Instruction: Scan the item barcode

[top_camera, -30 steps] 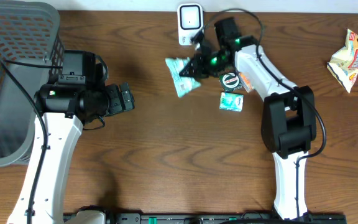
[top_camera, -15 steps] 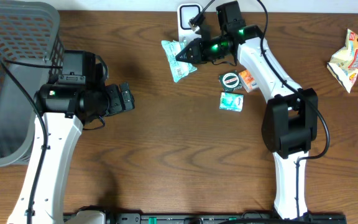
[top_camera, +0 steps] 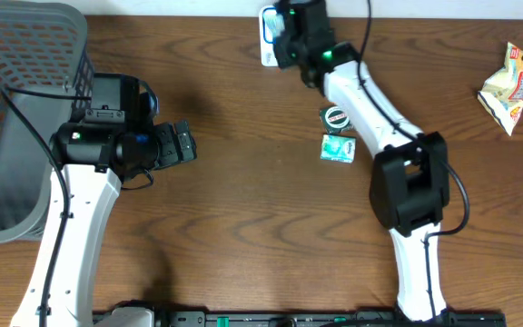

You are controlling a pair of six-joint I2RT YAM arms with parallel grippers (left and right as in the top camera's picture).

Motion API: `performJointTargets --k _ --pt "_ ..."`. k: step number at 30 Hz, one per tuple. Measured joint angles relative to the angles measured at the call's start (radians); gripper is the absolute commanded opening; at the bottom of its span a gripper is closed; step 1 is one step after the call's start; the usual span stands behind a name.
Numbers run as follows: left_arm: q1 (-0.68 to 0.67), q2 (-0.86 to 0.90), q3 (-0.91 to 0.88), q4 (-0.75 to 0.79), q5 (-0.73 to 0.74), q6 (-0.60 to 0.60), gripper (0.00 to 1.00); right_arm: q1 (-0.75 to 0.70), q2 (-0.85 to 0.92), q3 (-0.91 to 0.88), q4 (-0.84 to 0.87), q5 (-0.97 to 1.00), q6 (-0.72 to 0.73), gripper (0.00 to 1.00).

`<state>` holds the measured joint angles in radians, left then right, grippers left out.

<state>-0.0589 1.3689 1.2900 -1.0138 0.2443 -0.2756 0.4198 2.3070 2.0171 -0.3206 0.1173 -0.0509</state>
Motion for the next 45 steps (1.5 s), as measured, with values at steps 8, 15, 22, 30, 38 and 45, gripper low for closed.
performJointTargets --k 8,15,22,30,38,45 --pt "0.000 0.000 0.000 0.000 0.000 0.000 0.98 0.099 0.010 0.000 0.394 0.285 -0.417 0.01" --pt "0.000 0.000 0.000 0.000 0.000 0.000 0.98 0.088 0.137 0.002 0.628 0.381 -0.582 0.01" --pt "0.000 0.000 0.000 0.000 0.000 0.000 0.98 0.080 0.222 0.001 0.682 0.450 -0.618 0.01" --pt "0.000 0.000 0.000 0.000 0.000 0.000 0.98 0.080 0.222 0.002 0.658 0.485 -0.623 0.01" --pt "0.000 0.000 0.000 0.000 0.000 0.000 0.98 0.079 0.222 0.002 0.693 0.496 -0.621 0.01" --pt "0.000 0.000 0.000 0.000 0.000 0.000 0.98 0.031 0.139 0.000 0.557 0.502 -0.546 0.01"
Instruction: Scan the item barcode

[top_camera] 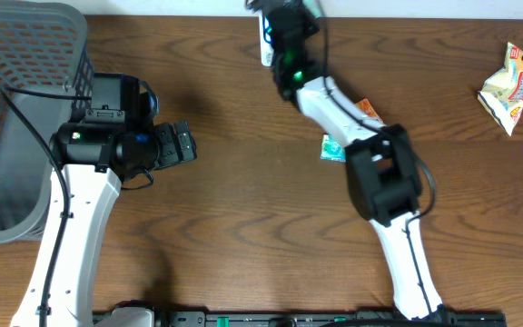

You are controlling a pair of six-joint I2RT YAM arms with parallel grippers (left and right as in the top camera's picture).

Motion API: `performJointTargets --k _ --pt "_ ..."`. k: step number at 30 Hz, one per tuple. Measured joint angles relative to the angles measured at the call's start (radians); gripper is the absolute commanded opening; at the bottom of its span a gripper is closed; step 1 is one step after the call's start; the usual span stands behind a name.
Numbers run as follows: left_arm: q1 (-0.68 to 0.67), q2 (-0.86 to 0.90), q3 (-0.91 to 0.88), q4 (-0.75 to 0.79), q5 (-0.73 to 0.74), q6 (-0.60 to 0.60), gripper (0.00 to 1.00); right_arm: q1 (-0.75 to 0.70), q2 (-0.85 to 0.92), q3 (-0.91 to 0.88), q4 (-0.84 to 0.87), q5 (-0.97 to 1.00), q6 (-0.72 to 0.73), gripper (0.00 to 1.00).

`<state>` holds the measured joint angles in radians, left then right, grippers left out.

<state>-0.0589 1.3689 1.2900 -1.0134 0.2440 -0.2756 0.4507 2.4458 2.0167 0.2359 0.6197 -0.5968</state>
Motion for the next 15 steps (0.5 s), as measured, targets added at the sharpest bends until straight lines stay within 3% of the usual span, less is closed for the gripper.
performJointTargets --k 7,9,11,14,15 --pt "0.000 0.000 0.000 -0.001 0.000 0.000 0.97 -0.172 -0.197 0.007 -0.276 0.053 0.103 0.01" --pt "0.000 0.000 0.000 -0.001 0.000 0.000 0.98 -0.250 -0.226 0.016 -0.415 0.078 0.163 0.05" --pt "0.000 0.000 0.000 0.000 0.000 0.000 0.98 -0.323 -0.229 0.018 -0.539 0.093 0.227 0.13" --pt "0.000 0.000 0.000 0.000 0.000 0.000 0.98 -0.431 -0.220 0.007 -0.739 0.088 0.355 0.17" --pt "0.000 0.000 0.000 -0.001 0.000 0.000 0.98 -0.464 -0.217 0.005 -0.777 0.086 0.391 0.32"
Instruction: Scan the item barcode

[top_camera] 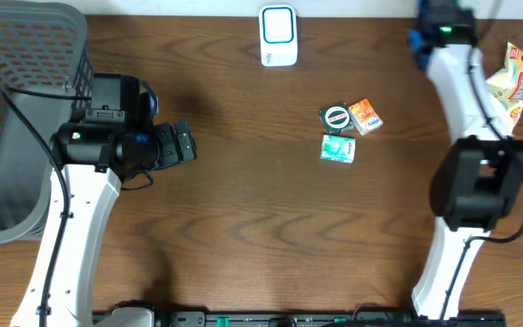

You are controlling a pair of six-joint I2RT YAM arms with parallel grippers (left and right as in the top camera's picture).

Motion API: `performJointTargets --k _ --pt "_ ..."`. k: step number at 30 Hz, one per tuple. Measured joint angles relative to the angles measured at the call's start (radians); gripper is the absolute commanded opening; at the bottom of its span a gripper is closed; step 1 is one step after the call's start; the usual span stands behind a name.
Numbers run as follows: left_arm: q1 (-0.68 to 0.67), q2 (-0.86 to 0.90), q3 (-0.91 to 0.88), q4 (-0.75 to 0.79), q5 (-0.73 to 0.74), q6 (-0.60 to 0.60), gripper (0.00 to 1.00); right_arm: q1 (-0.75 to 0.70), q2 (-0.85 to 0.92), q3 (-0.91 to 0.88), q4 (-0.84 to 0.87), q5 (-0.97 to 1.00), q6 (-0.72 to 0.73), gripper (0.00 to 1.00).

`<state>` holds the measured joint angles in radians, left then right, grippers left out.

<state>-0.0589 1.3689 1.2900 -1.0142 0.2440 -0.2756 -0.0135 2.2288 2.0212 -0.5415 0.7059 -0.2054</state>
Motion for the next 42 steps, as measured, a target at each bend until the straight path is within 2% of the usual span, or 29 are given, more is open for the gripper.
performJointTargets --k 2,4,5,11,20,24,27,31,34,41,42 --pt "0.000 0.000 0.000 0.000 0.000 0.000 0.98 -0.082 0.006 -0.002 -0.089 -0.023 0.104 0.66" --pt "0.000 0.000 0.000 0.000 0.000 0.000 0.98 -0.139 0.006 -0.002 -0.144 -0.071 0.155 0.88" --pt "0.000 0.000 0.000 0.000 0.000 0.000 0.98 -0.161 0.006 -0.002 -0.159 -0.100 0.169 0.92" --pt "0.000 0.000 0.000 0.000 0.000 0.000 0.98 -0.245 0.006 -0.002 -0.233 -0.330 0.224 0.99" --pt "0.000 0.000 0.000 0.000 0.000 0.000 0.98 -0.205 0.006 -0.002 -0.406 -1.056 0.245 0.99" --pt "0.000 0.000 0.000 0.001 0.000 0.000 0.98 -0.144 0.006 -0.002 -0.534 -1.217 0.248 0.99" --pt "0.000 0.000 0.000 0.000 0.000 0.000 0.98 -0.090 0.006 -0.002 -0.610 -1.216 0.245 0.98" --pt "0.000 0.000 0.000 0.000 0.000 0.000 0.98 -0.011 0.006 -0.002 -0.646 -1.135 0.237 0.73" --pt "0.000 0.000 0.000 0.000 0.000 0.000 0.98 0.056 0.006 -0.010 -0.649 -1.021 0.237 0.38" --pt "0.000 0.000 0.000 0.000 0.000 0.000 0.98 0.162 0.006 -0.101 -0.591 -0.721 0.240 0.37" --pt "0.000 0.000 0.000 0.000 0.000 0.000 0.98 0.167 0.006 -0.108 -0.582 -0.679 0.245 0.34"
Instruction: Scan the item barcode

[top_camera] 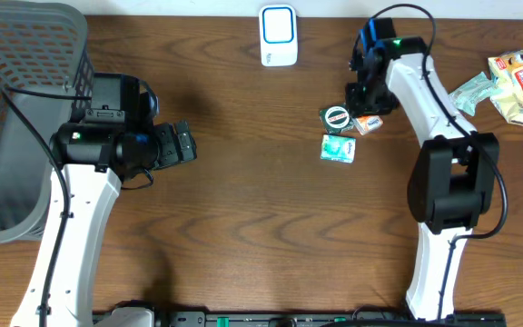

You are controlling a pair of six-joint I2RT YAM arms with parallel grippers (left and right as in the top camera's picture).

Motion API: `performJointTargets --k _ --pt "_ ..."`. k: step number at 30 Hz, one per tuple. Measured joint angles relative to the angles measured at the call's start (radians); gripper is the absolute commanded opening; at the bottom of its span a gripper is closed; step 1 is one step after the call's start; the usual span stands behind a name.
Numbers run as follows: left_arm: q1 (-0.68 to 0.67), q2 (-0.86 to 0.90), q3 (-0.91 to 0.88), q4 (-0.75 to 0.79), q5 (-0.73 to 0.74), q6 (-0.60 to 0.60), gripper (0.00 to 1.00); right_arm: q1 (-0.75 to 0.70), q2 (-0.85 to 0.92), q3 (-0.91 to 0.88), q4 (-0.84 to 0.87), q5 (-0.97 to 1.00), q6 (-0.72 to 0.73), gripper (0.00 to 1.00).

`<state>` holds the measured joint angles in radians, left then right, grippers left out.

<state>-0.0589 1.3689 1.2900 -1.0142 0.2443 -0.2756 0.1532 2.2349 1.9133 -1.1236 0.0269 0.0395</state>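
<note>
The white barcode scanner (279, 36) lies at the far edge of the table, in the middle. Below and right of it sit three small items: a round dark one (336, 116), an orange packet (369, 124) and a green packet (338, 148). My right gripper (363, 95) hangs right over the orange packet, next to the round item. Its jaws are hidden from above by the wrist. At the left, my left gripper (183, 143) points right over bare table, fingers apart and empty.
A grey mesh basket (25, 54) fills the far left corner. A crinkled snack bag (520, 86) lies at the right edge with a pale green packet (473, 89) just left of it.
My right arm has gone from the far right corner by the snack bag to the small items in the middle. The snack bag has turned, and a pale green packet now shows beside it.
My right gripper was at the scanner at first, and still there a moment later, reaching a little further left. Then it was at the far right by the snack bag. Now it is over the orange packet. The left arm has stayed still throughout.
</note>
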Motion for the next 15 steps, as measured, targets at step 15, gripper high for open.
performJointTargets --k 15 --pt "0.000 0.000 0.000 0.000 0.000 0.000 0.97 0.053 0.000 -0.128 0.137 0.087 0.009 0.29"
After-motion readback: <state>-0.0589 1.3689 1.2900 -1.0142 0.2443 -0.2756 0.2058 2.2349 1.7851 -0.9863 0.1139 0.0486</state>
